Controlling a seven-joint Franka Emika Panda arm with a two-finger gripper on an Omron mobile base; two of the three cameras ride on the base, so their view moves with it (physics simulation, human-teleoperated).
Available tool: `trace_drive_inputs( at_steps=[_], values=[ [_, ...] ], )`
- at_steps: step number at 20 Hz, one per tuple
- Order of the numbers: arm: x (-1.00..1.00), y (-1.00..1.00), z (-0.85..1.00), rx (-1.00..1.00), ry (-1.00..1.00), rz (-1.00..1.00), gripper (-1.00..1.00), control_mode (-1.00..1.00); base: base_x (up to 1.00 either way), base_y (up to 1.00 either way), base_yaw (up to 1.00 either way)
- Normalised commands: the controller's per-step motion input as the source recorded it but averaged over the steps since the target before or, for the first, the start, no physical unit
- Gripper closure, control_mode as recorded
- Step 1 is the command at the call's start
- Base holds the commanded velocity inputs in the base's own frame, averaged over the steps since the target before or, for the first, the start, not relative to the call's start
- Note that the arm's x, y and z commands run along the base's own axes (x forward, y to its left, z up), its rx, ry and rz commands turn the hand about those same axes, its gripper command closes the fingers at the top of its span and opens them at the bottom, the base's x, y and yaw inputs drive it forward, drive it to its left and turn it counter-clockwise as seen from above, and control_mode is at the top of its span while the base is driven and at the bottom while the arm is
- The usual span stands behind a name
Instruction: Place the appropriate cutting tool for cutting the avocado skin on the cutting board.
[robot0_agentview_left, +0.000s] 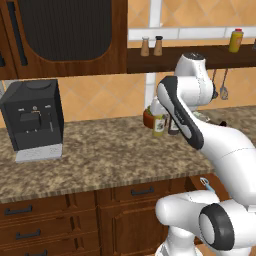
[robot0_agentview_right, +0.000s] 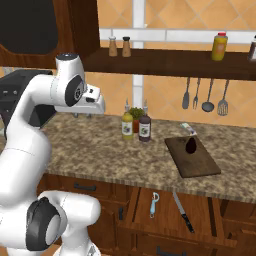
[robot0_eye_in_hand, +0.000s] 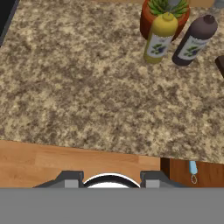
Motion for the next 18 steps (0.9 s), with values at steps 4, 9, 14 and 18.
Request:
trace_drive_inputs(
  at_steps=[4,9,14,18],
  values=[
    [-0.20,-0.27,-0.07,0.00,0.00,0.00,-1.00,-1.00,0.00,0.00,0.00],
    [-0.44,-0.98,-0.38,0.01,0.00,-0.02,-1.00,-1.00,0.00,0.00,0.00],
    [-0.35,-1.00,-0.44,0.00,0.00,-0.01,-1.00,-1.00,0.00,0.00,0.00],
    [-0.28,-1.00,-0.49,0.00,0.00,-0.01,-1.00,-1.00,0.00,0.00,0.00]
  ],
)
